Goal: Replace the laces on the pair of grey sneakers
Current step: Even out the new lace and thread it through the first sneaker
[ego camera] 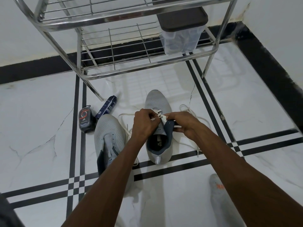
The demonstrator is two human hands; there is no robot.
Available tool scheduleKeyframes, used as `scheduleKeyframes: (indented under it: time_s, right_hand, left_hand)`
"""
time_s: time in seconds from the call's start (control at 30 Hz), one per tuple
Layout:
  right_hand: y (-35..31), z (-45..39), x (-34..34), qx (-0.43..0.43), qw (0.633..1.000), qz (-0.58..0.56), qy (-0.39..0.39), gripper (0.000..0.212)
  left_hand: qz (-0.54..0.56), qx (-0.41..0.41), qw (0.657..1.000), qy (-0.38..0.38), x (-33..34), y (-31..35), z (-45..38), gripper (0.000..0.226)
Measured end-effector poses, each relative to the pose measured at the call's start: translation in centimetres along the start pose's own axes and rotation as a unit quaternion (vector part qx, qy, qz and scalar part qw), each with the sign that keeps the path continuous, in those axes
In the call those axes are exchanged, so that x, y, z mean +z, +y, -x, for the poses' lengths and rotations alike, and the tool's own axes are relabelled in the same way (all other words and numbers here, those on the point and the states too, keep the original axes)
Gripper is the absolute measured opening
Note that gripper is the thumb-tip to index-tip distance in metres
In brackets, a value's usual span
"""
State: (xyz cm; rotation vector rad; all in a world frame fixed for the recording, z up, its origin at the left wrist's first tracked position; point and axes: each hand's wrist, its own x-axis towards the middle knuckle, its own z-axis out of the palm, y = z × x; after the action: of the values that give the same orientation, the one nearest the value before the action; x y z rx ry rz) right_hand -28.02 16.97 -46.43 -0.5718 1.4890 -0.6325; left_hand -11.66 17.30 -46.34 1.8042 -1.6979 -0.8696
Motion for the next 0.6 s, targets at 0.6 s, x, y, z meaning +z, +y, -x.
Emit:
scheduleKeyframes:
  time_s: [0.6]
  right_hand:
    - [0.4,-0.7,1.4,-0.122,0.977,0.144,0.096,0.012]
  left_hand:
    - [-0.028,0.044,0.999,0.003,0.9,-0.3,0.4,0.013]
